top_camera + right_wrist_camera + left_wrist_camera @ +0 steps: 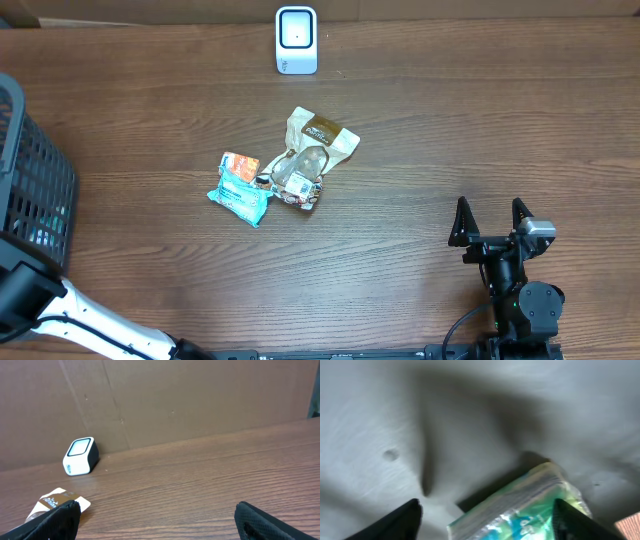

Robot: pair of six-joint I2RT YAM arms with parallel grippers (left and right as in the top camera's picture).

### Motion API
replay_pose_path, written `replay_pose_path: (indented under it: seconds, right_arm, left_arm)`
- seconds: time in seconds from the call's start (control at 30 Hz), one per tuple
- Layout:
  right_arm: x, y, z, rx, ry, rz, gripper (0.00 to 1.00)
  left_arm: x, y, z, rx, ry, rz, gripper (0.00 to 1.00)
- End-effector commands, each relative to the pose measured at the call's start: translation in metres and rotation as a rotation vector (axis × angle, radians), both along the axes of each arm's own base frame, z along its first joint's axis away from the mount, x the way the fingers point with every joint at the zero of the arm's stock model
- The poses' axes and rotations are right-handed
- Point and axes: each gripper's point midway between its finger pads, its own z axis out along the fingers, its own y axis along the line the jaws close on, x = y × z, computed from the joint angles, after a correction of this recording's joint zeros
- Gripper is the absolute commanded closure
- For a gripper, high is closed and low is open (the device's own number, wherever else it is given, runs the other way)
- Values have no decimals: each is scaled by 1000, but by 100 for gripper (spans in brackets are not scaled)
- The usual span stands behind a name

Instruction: Scan the item barcode

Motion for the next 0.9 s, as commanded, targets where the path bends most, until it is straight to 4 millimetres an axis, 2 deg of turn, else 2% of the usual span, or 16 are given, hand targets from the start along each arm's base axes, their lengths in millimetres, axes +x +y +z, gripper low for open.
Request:
replay_pose_path:
  seconds: [0.0,0.13,0.17,0.23,0.3,0.5,0.6,0.73,0.87]
  right_arm:
    - [0,-3,-2,-4,-2,-17,0]
    - [0,-3,-2,-4,-2,-17,0]
    - [0,-3,-2,-4,-2,-17,0]
    - [0,-3,-2,-4,-2,-17,0]
    - [0,-3,-2,-4,-2,-17,0]
    - [0,-3,-2,-4,-2,-17,0]
    - [0,-3,-2,-4,-2,-17,0]
    - [0,-3,-2,-4,-2,-17,0]
    - [0,-3,-2,-4,-2,-17,0]
  left_arm:
    - [12,-9,-10,-4,7,-65,36]
    - [16,-13,-13,-5,8,-78,57]
    - [15,-14,-14,-8,9,-79,66]
    - [14,-16,-17,-13,14,-78,76]
    - [13,-18,-19,-19,18,-78,96]
    - [8,-20,-18,-32,39,-45,96]
    - [5,-14,-6,-13,58,47,96]
    - [7,-2,32,29,27,160,96]
    - [12,12,93,131,-55,233,96]
